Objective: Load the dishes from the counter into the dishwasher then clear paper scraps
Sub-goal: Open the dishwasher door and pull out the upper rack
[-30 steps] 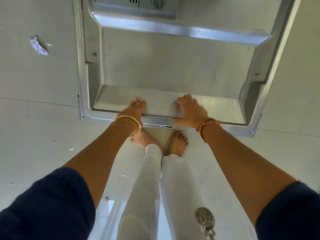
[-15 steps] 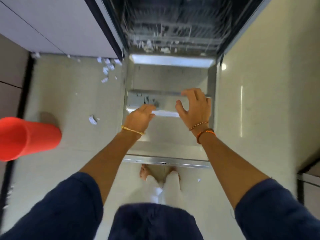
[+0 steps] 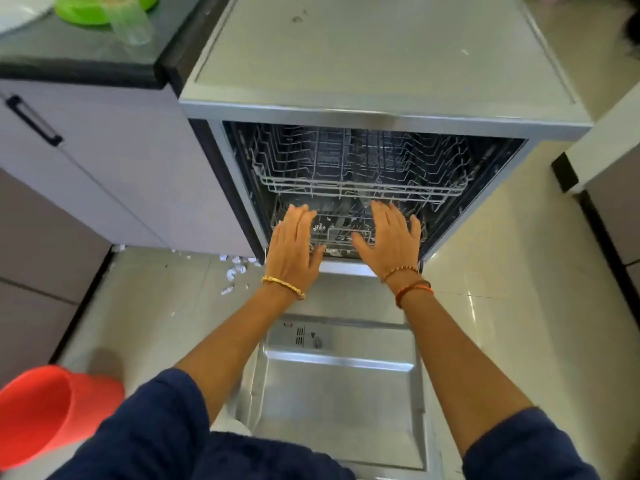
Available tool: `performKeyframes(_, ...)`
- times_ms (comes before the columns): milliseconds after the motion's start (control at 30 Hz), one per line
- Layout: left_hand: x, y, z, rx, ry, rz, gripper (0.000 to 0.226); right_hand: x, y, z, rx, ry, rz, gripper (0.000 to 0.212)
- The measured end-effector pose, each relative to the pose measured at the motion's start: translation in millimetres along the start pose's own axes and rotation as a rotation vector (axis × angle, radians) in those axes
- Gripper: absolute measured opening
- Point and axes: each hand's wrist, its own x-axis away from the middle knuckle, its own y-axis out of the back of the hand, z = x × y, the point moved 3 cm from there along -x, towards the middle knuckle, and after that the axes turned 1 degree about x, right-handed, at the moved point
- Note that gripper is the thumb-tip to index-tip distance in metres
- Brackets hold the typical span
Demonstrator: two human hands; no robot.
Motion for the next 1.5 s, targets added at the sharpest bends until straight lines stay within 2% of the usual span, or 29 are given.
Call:
performKeyframes(67, -38.8, -11.9, 25.2, -0.004, 0.039, 0.087, 0.061, -42.7, -12.8, -0.2, 0.06, -0.074, 0.042, 0.068)
performKeyframes(133, -87.6, -29.8, 56.7, -0.031, 0.087, 0.297, 0.065, -84.2, -30.7, -3.6, 0.096, -0.158, 0.082, 0.069)
performKeyframes(233, -150.6, -54.9, 106.8, -0.129, 0.085, 0.534, 0.056, -132.7, -61.2, 5.0, 0.15, -0.205, 0.309, 0.065)
performKeyframes(300, -175.9, -70.0, 139.8, -0.055, 0.069, 0.741, 0.049, -149.2, -77.1, 11.7, 0.145, -0.244, 0.429, 0.058)
performKeyframes(367, -188.6, -78.6, 160.5, 0.025, 0.087, 0.899, 0.048, -156.2, -84.1, 13.7, 0.081, -0.316, 0.386, 0.049)
performKeyframes(467, -195.0, -80.4, 164.6, 0.018, 0.071, 1.032, 0.055, -161.7, -83.7, 11.9, 0.138, -0.372, 0.317, 0.044)
performKeyframes(633, -197.1, -89.4, 162.3, -0.026, -0.031, 1.054, 0.059, -176.5, -103.6, 5.2, 0.103, -0.475, 0.363, 0.052)
performKeyframes(833, -180.9, -83.4, 167.8, 0.008, -0.026, 1.004, 0.057, -162.1, -102.4, 15.7, 0.015, -0.537, 0.344, 0.048)
performKeyframes(967, -136.0, -79.8, 162.8, -0.023, -0.011, 0.985, 0.056, -112.0, -100.7, 23.5, -0.037, -0.549, 0.339, 0.048)
performKeyframes(1200, -26.3, -54.5, 133.2, -0.057, 0.025, 1.139, 0.055, 1.0, -95.1, 36.8, 0.045, -0.514, 0.485, 0.048)
performKeyframes(1400, 40.6, -47.0, 111.6, 0.026, 0.116, 1.185, 0.055, 61.0, -91.8, 39.1, 0.066, -0.516, 0.495, 0.047)
performKeyframes(1500, 61.8, -39.1, 98.2, 0.016, 0.103, 1.215, 0.057, 78.4, -85.3, 38.2, 0.079, -0.523, 0.504, 0.047)
